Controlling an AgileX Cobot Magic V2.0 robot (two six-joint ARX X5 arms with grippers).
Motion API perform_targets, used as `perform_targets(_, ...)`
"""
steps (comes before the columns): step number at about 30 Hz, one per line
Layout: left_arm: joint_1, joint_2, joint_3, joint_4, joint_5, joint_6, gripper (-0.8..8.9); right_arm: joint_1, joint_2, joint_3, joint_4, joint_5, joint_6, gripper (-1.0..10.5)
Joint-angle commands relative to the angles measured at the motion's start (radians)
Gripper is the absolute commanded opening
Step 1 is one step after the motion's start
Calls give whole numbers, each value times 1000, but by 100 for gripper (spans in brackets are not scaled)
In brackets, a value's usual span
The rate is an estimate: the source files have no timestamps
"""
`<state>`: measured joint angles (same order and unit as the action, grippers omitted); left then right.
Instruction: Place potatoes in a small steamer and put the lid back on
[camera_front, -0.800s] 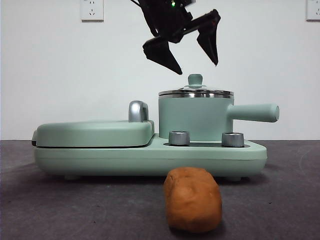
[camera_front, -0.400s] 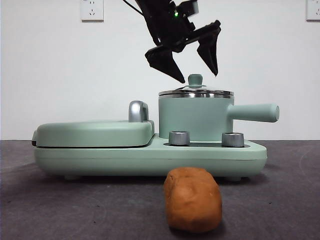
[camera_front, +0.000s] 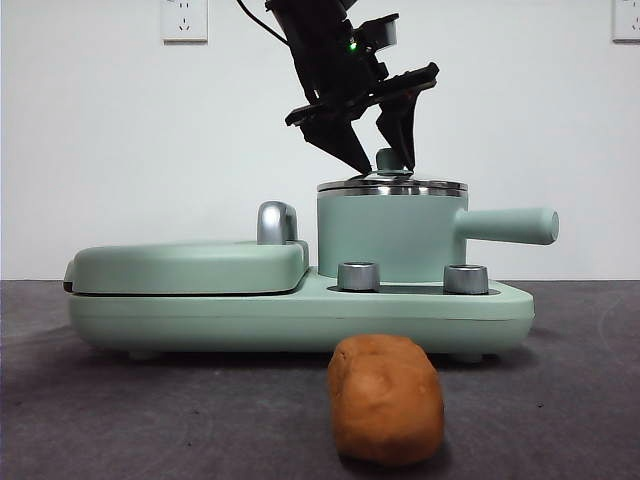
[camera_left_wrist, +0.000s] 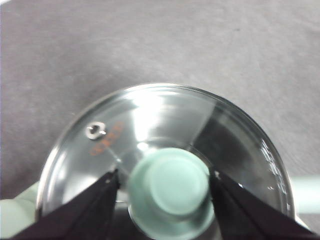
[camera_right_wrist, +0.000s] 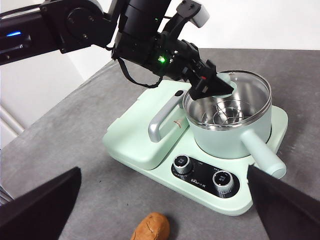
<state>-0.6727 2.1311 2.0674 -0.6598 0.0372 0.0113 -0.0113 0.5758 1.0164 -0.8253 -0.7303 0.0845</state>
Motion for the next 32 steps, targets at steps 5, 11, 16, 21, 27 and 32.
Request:
perform_targets(5, -10, 30, 26, 3, -17, 57, 207, 2, 5, 18, 9, -2, 10, 528)
perform_targets(11, -17, 30, 26, 3, -17, 61, 202, 2, 5, 18, 9, -2, 13, 528)
perform_targets(16, -23, 30, 26, 2, -17, 118, 122, 2, 5, 18, 9, -2, 13, 528)
perform_targets(21, -23, 30, 26, 3, -17, 128, 11, 2, 5, 18, 8, -2, 15, 528)
perform_targets(27, -21, 20, 64, -22, -17, 127, 11, 2, 5, 18, 7, -2, 16, 528)
perform_targets(32, -21, 2, 117, -45, -17, 117, 11, 2, 5, 18, 5, -2, 16, 528)
